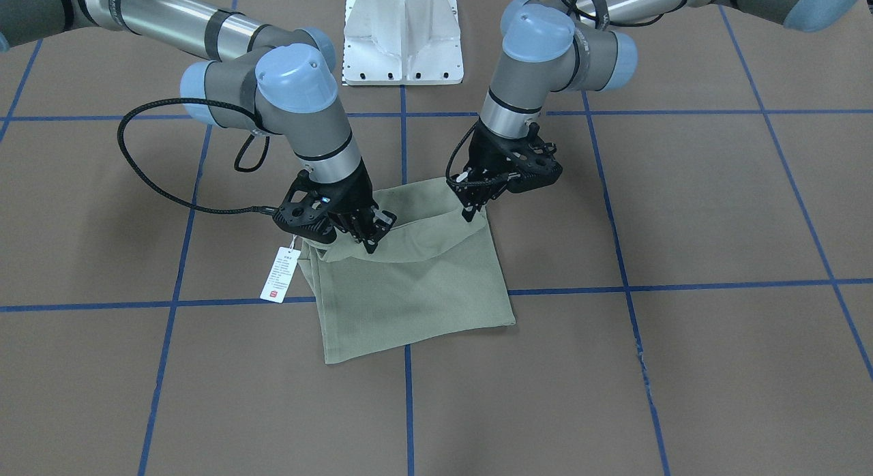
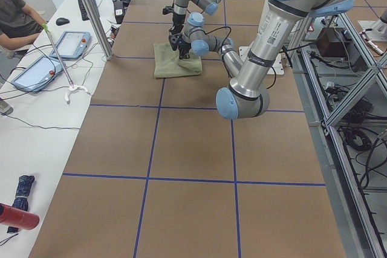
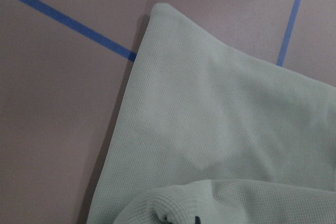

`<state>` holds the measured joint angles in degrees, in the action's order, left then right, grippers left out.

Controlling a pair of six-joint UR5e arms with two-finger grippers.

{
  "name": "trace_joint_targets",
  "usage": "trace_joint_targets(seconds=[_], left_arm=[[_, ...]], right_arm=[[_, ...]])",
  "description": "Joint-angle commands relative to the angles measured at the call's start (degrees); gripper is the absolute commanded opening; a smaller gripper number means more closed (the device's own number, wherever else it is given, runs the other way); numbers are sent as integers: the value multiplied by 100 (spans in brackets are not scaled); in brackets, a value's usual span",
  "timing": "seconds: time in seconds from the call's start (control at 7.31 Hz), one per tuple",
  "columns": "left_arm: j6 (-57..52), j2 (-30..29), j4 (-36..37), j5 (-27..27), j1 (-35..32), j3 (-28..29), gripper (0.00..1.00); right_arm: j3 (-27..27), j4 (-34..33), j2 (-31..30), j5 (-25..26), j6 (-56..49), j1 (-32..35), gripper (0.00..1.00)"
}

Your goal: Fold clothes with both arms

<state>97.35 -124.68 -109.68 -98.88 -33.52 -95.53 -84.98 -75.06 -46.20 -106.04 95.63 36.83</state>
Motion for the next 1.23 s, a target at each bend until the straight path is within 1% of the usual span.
trace_joint_targets(seconds=[0.0, 0.14, 0.27, 0.41, 0.68, 0.82, 0.96, 1.09], left_arm=[[20, -458, -211, 0, -320, 830, 0], [12, -504, -630, 0, -522, 1296, 23], [-49, -513, -1104, 0, -750, 1770, 99], [-406, -513, -1152, 0, -918, 1845, 100], [-428, -496, -1170, -9, -955, 1845, 100], [-436, -478, -1179, -131, -963, 1828, 100], [-602, -452, -1179, -454, -1120, 1819, 100], [-1212, -295, -1135, -936, -1391, 1636, 100]], right_arm=[[777, 9, 434, -109, 17, 183, 0], [1164, 18, 489, -205, -1, 288, 0], [1481, 183, 559, -250, -10, 463, 47], [1920, 637, 638, -233, -114, 569, 99], [1977, 721, 656, -241, -256, 632, 100], [1977, 721, 656, -259, -256, 649, 100], [1951, 721, 648, -450, -508, 745, 100], [1837, 643, 560, -887, -1024, 1051, 100]])
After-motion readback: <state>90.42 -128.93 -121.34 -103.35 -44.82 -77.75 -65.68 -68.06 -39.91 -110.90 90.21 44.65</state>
